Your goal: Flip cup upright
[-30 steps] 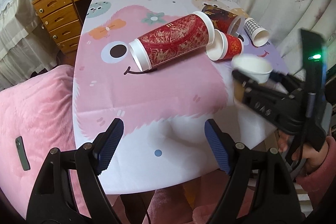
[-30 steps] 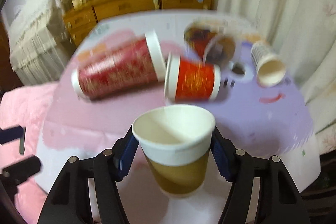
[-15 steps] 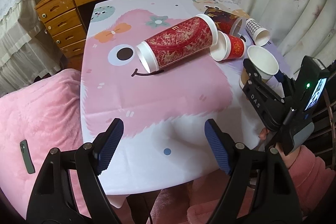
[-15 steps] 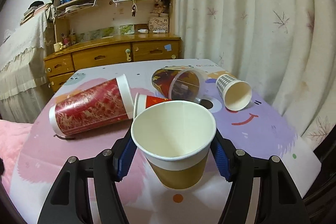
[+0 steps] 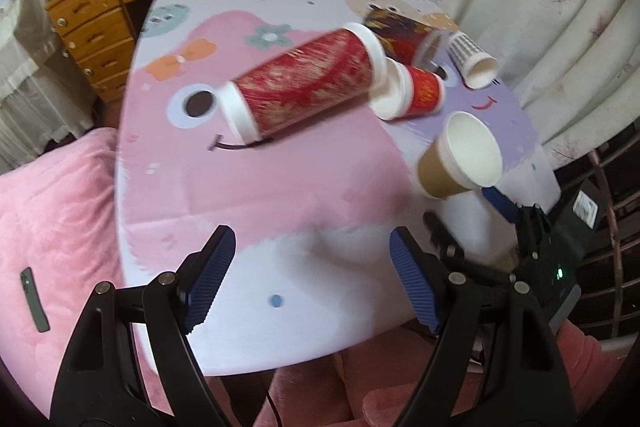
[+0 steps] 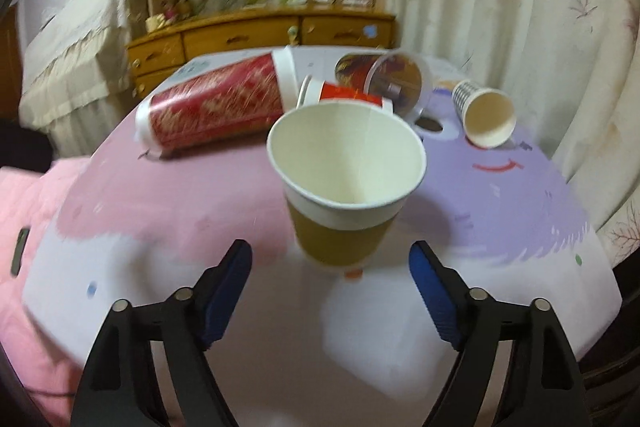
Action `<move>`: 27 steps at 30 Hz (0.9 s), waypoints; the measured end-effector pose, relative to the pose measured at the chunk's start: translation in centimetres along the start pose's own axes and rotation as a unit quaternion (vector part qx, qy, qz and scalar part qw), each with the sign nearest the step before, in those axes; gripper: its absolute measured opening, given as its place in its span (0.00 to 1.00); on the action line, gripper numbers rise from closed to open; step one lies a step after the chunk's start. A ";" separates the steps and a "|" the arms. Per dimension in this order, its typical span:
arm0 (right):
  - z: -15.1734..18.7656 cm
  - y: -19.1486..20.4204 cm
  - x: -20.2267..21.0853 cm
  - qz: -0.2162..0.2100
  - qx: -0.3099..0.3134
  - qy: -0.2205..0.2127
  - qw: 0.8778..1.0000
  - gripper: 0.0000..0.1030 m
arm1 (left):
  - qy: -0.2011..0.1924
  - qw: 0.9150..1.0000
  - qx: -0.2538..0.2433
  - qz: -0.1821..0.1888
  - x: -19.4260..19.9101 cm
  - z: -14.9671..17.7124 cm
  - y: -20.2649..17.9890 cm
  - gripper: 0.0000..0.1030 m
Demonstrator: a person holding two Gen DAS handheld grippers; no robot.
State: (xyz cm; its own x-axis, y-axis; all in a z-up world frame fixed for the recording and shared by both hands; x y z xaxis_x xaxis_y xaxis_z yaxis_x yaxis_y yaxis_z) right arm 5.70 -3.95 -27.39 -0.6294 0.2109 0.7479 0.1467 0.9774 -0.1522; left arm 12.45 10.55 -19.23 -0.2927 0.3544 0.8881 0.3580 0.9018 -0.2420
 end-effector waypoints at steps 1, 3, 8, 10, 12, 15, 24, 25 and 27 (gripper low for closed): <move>0.2 -0.4 0.4 -0.009 0.008 0.014 1.000 0.84 | 0.005 1.000 -0.001 0.008 -0.2 0.0 -0.4 0.75; 0.6 -1.1 1.4 -0.024 0.023 0.040 0.999 0.85 | 0.012 1.000 -0.004 0.023 -0.5 0.1 -1.2 0.75; -0.1 -4.1 4.4 -0.061 0.034 0.102 0.992 0.85 | -0.001 1.000 -0.003 0.028 0.2 -0.2 -3.4 0.75; -1.1 -5.7 6.1 -0.091 0.026 0.108 0.990 0.85 | -0.015 0.999 0.001 0.038 1.2 -0.5 -4.3 0.75; -2.2 -7.2 7.5 -0.105 0.027 0.115 0.987 0.86 | -0.028 0.999 -0.003 0.032 2.2 -0.9 -5.6 0.75; -4.2 -9.7 9.3 -0.132 0.016 0.151 0.980 0.90 | -0.046 0.999 -0.004 0.006 4.4 -1.2 -8.0 0.75; -9.9 -15.0 17.6 -0.157 0.020 0.141 0.977 0.98 | -0.091 0.995 0.036 0.024 10.6 -1.6 -14.4 0.75; -10.2 -15.4 18.4 -0.147 0.019 0.139 0.979 0.98 | -0.096 0.994 0.044 0.026 11.0 -1.6 -14.8 0.75; -10.6 -16.3 19.8 -0.144 0.010 0.134 0.980 0.98 | -0.103 0.992 0.065 0.031 12.1 -1.5 -16.0 0.75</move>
Point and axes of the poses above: each gripper's, at about its wrist camera, not at the fingertips, and x roughly against the way its jaws point, y to its left, z to its underside, the point moved 2 cm from there along -x, roughly the way its jaws point, and after that the axes turned 6 degrees about z, right-handed, at the moved point
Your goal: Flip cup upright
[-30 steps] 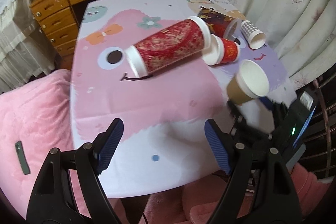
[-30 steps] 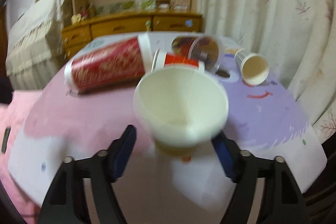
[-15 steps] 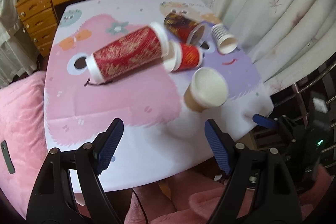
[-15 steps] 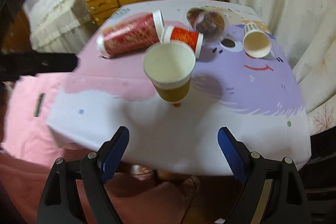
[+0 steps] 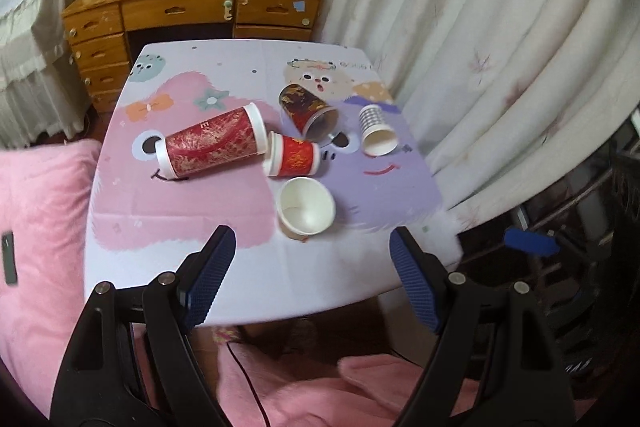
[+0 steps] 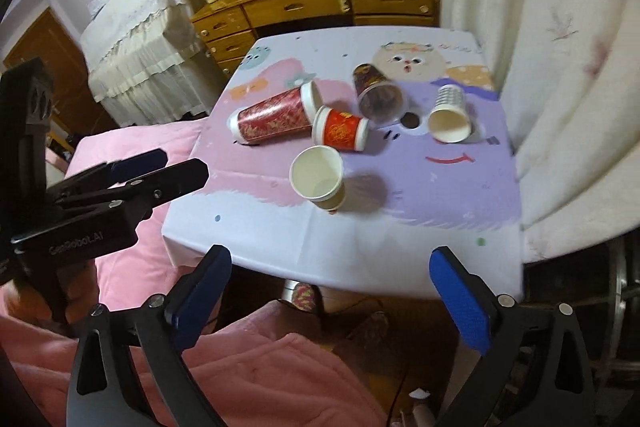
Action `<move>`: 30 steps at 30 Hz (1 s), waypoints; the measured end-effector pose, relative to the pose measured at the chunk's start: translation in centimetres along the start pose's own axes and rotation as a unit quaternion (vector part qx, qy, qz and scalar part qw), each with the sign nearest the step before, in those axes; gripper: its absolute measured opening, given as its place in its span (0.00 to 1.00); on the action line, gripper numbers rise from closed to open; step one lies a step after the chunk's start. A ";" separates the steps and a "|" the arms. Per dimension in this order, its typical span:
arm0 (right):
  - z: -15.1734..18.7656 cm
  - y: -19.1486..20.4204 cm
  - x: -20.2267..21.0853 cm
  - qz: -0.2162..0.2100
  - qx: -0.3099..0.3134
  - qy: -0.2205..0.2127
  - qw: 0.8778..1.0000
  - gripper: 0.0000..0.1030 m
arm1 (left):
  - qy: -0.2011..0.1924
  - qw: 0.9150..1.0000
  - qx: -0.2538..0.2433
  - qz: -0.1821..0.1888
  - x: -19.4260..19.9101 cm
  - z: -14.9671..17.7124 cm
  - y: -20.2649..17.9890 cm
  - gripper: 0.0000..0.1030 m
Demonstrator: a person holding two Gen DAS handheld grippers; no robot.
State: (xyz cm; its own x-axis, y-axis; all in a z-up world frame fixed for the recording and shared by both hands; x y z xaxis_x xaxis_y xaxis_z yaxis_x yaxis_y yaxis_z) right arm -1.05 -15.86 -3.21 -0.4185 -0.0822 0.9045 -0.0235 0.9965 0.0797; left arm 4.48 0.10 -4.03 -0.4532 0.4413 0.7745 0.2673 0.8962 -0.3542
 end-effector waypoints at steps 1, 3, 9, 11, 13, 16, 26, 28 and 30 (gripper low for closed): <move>0.0 -0.2 0.7 0.003 -0.008 -0.003 1.000 0.98 | -0.006 1.000 0.005 0.001 0.6 0.1 -0.6 0.75; 0.1 -0.5 2.0 0.006 -0.030 -0.014 0.999 0.98 | -0.017 1.000 0.009 -0.015 1.7 0.1 -1.5 0.75; 0.9 -2.3 6.1 0.041 -0.072 -0.103 0.991 0.98 | -0.063 0.994 -0.009 -0.089 4.1 1.4 -3.9 0.75; 1.2 -2.2 7.2 0.053 -0.060 -0.127 0.989 0.98 | -0.077 0.991 -0.003 -0.110 4.7 2.0 -4.1 0.75; 1.6 -1.7 8.2 0.053 -0.041 -0.141 0.988 0.98 | -0.084 0.987 0.012 -0.133 5.0 2.4 -4.0 0.75; 2.1 -1.0 9.1 0.055 -0.027 -0.159 0.985 0.98 | -0.094 0.984 0.027 -0.147 5.0 2.7 -3.4 0.75; 2.2 -0.7 9.5 0.052 -0.036 -0.174 0.983 0.98 | -0.107 0.980 -0.005 -0.167 4.4 3.0 -4.4 0.89; 2.0 -0.5 9.1 0.051 -0.032 -0.174 0.983 0.98 | -0.106 0.980 -0.007 -0.170 4.4 2.9 -4.4 0.98; 1.8 -0.3 8.8 0.050 -0.032 -0.173 0.983 0.98 | -0.107 0.979 -0.007 -0.175 4.4 2.7 -4.3 0.99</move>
Point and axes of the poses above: each gripper's, at about its wrist camera, not at the fingertips, and x roughly against the way its jaws point, y to its left, z to its underside, the point moved 2 cm from there along -x, roughly the way its jaws point, and after that the axes turned 6 degrees about z, right-handed, at the moved point
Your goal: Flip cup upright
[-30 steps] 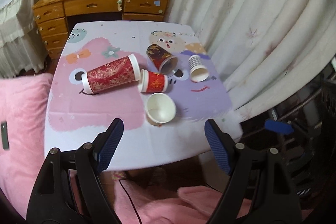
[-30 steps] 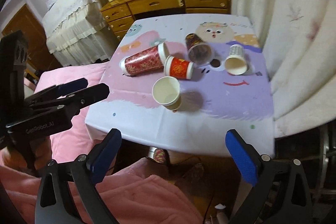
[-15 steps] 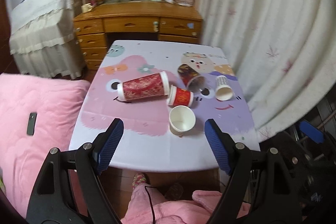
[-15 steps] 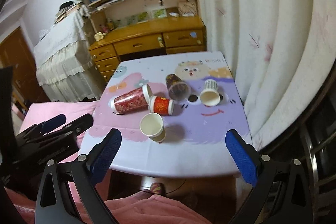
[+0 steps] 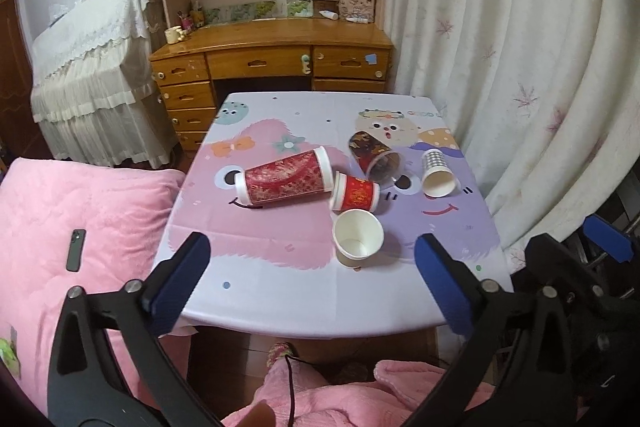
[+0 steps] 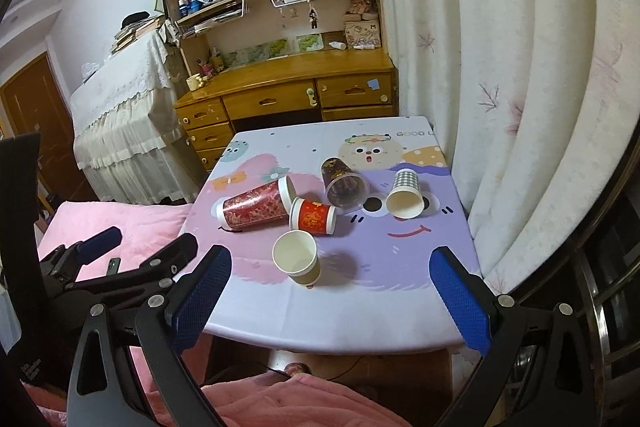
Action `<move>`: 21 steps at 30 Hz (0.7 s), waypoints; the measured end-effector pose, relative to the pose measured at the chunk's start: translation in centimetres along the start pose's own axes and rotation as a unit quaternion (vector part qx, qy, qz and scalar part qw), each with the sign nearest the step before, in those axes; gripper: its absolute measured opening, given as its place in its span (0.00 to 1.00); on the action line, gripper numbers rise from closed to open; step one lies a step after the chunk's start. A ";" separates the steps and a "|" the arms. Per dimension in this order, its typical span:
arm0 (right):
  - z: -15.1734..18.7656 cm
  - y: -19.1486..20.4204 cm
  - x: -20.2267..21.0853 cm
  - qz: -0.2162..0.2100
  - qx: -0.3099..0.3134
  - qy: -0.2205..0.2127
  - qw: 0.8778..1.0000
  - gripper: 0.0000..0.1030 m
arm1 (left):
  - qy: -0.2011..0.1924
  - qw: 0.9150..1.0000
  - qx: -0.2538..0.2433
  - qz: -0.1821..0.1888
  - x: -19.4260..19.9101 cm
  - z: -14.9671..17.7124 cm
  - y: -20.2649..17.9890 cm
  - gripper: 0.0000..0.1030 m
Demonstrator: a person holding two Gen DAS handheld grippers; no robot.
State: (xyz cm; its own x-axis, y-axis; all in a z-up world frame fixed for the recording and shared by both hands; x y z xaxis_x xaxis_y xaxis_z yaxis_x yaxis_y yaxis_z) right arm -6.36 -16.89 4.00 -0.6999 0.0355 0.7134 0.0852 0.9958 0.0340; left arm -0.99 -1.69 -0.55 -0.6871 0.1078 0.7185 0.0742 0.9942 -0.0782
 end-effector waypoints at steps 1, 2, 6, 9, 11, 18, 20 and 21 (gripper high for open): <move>0.0 0.1 0.0 0.000 0.000 0.002 1.000 0.98 | 0.000 1.000 0.000 -0.001 -0.1 -0.1 0.0 0.99; 0.0 0.0 0.1 0.000 0.000 0.001 1.000 0.98 | 0.001 1.000 0.000 0.000 -0.1 0.0 0.1 0.99; 0.0 0.2 -0.3 0.002 0.001 0.003 1.000 0.98 | 0.001 1.000 0.000 0.000 0.0 0.0 0.3 0.99; 0.0 0.3 -0.4 0.002 0.001 0.004 1.000 0.98 | 0.001 1.000 0.000 -0.001 0.0 0.0 0.4 0.99; 0.0 0.3 -0.4 0.003 0.001 0.005 1.000 0.98 | 0.002 1.000 0.000 0.000 0.0 0.0 0.4 0.99; 0.2 0.3 -0.7 0.003 -0.003 0.009 1.000 0.98 | 0.000 1.000 -0.002 -0.005 -0.3 0.1 0.5 0.99; 0.4 0.2 -0.8 0.003 -0.007 0.014 1.000 0.98 | -0.001 1.000 -0.003 -0.006 -0.3 0.3 0.7 0.99; 0.5 0.1 -1.0 0.003 -0.009 0.017 1.000 0.98 | -0.001 1.000 -0.003 -0.008 -0.3 0.4 0.9 0.99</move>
Point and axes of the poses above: each gripper's, at about its wrist camera, not at the fingertips, and x roughly against the way its jaws point, y to its left, z to its underside, the point moved 2 cm from there along -x, roughly the way its jaws point, and after that the axes turned 6 degrees about z, right-handed, at the moved point
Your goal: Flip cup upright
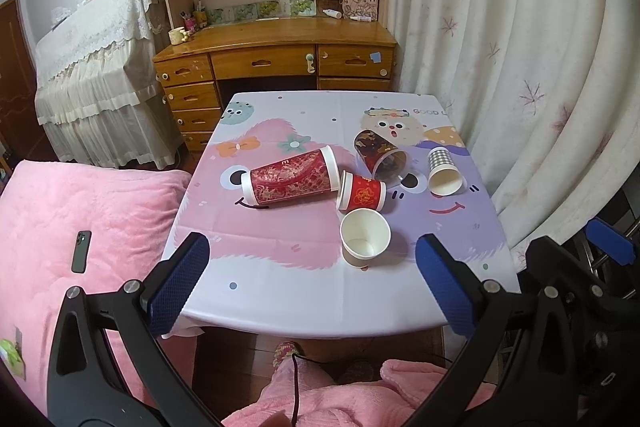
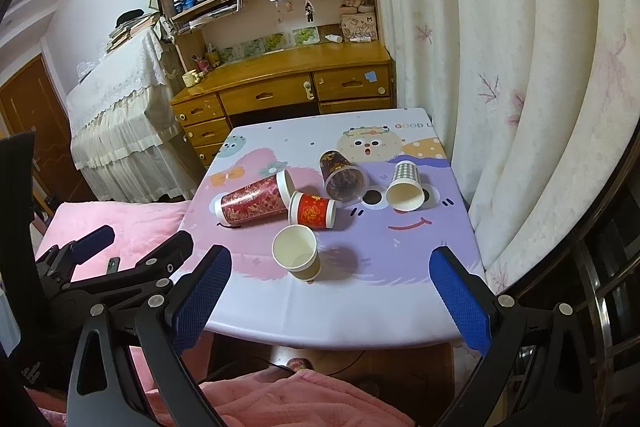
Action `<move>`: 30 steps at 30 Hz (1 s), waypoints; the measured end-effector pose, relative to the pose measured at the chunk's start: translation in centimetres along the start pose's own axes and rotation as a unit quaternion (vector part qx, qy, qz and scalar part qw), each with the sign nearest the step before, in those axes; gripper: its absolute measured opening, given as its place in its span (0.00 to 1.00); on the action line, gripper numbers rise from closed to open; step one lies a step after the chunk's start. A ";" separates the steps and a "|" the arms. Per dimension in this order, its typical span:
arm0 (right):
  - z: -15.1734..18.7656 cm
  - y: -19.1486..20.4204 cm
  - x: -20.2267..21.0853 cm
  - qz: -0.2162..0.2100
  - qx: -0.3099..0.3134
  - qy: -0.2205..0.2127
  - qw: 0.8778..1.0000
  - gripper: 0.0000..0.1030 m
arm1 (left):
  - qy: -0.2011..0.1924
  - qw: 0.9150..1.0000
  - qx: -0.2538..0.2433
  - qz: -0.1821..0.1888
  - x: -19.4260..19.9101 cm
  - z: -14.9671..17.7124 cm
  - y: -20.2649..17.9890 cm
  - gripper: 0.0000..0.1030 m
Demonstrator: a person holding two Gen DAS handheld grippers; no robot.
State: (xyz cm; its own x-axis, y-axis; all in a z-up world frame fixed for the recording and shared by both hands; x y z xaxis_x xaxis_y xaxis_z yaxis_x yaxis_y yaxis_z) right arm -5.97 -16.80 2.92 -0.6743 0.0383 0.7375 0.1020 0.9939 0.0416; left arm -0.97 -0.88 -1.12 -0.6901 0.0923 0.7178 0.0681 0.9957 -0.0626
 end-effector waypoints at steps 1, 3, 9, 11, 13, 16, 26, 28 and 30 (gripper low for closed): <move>0.1 -0.1 -0.2 -0.003 -0.002 0.006 1.000 0.98 | 0.000 1.000 0.000 -0.001 -0.1 0.1 0.0 0.99; 0.3 -0.2 -0.7 -0.008 -0.005 0.016 1.000 0.99 | 0.000 1.000 0.002 -0.002 -0.2 0.3 0.2 0.99; 0.8 -0.2 -1.0 -0.015 -0.003 0.019 1.000 1.00 | 0.002 1.000 0.007 0.001 -0.1 0.5 0.3 0.99; 0.8 -0.2 -1.1 -0.015 -0.004 0.020 1.000 1.00 | 0.001 1.000 0.006 0.001 -0.1 0.4 0.3 0.99; 0.8 -0.2 -1.2 -0.014 -0.005 0.021 1.000 1.00 | 0.001 1.000 0.006 0.001 -0.1 0.3 0.2 0.99; 0.8 -0.3 -1.2 -0.013 -0.007 0.022 1.000 1.00 | 0.001 1.000 0.005 0.000 -0.1 0.4 0.4 0.99; 0.7 -0.5 -1.1 -0.012 -0.010 0.022 1.000 1.00 | 0.000 1.000 0.005 -0.001 0.4 0.1 0.2 0.99; 0.5 -0.6 -1.2 -0.011 -0.011 0.023 1.000 1.00 | 0.001 1.000 0.004 -0.001 0.5 0.1 0.2 0.99; 0.4 -0.7 -1.2 -0.010 -0.012 0.024 1.000 1.00 | 0.000 1.000 0.004 -0.001 0.5 0.0 0.2 0.99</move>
State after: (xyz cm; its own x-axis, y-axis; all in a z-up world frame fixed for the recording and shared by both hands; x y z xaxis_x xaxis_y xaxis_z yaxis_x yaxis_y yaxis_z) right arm -5.53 -17.52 1.71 -0.6400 0.0135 0.7682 0.1073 0.9916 0.0719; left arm -1.30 -0.60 -0.84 -0.6899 0.0902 0.7183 0.0607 0.9959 -0.0667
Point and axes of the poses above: each gripper's, at about its wrist camera, not at the fingertips, and x roughly against the way its jaws point, y to its left, z to its underside, the point moved 2 cm from there along -x, roughly the way its jaws point, and after that the axes turned 6 degrees about z, right-handed, at the moved point
